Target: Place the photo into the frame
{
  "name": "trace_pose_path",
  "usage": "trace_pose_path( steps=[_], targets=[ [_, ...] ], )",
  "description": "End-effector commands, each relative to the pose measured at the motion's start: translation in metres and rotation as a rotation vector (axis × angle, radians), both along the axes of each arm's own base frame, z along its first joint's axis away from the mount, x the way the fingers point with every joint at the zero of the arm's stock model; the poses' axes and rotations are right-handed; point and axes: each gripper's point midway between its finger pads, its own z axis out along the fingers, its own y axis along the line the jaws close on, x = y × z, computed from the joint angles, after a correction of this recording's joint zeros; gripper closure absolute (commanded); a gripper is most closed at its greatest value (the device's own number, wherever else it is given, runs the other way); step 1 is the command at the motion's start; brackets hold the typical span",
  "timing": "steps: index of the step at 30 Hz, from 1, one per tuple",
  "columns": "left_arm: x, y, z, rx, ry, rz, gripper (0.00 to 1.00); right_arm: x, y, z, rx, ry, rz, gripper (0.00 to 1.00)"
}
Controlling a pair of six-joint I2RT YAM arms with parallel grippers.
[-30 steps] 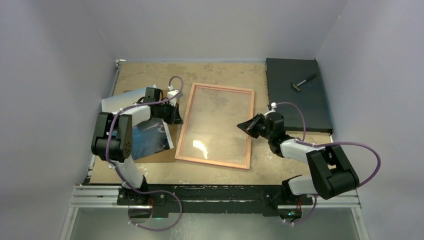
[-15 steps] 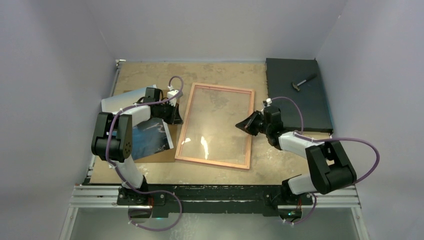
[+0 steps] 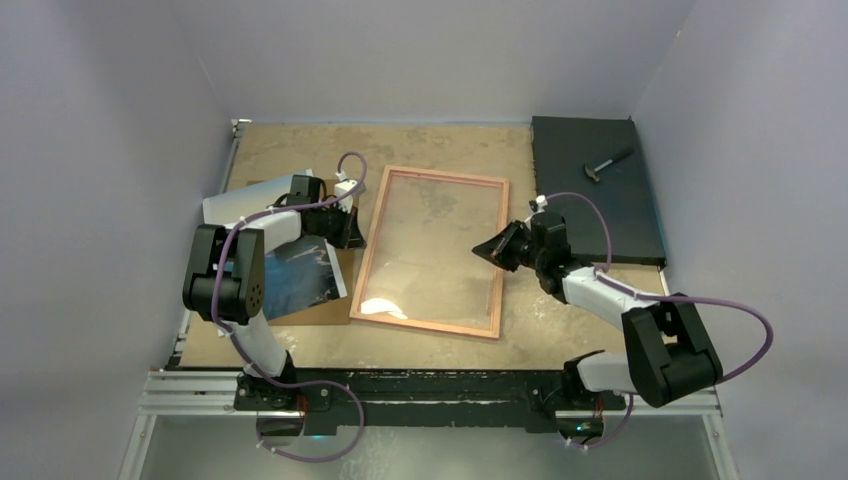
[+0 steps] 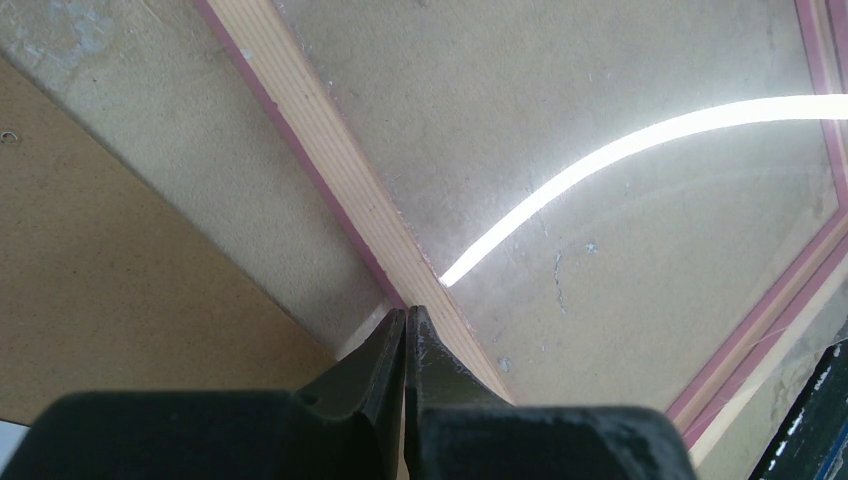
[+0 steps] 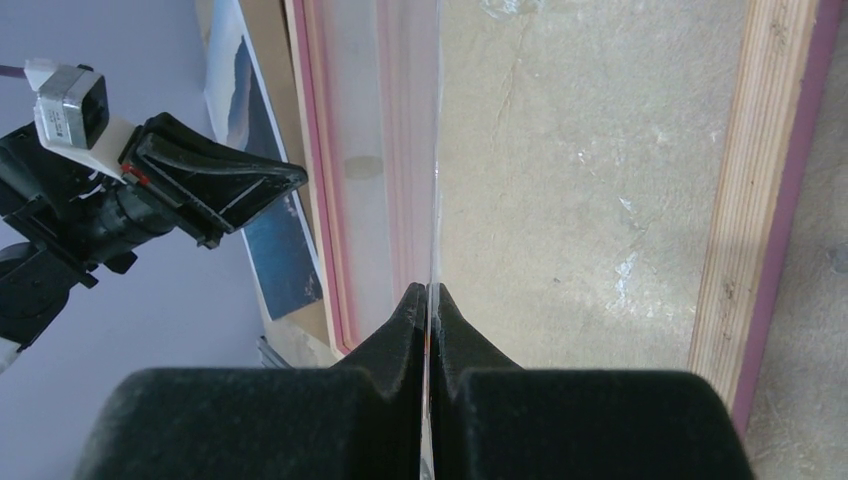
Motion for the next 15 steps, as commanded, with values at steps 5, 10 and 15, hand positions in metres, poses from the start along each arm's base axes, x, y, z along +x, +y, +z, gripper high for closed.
trace_pose_path(
  steps=[5, 10, 15],
  targets=[
    [-0.034, 0.014, -0.031, 0.088, 0.139, -0.007, 1.0, -0.009, 0.005, -0.003, 0.001, 0.007, 0.035, 1.0],
    [-0.035, 0.014, -0.031, 0.086, 0.141, -0.009, 1.0, -0.003, 0.015, 0.008, 0.031, -0.057, 0.085, 1.0],
    [-0.036, 0.015, -0.033, 0.091, 0.142, -0.009, 1.0, -0.002, 0.021, 0.014, 0.064, -0.099, 0.106, 1.0]
  ],
)
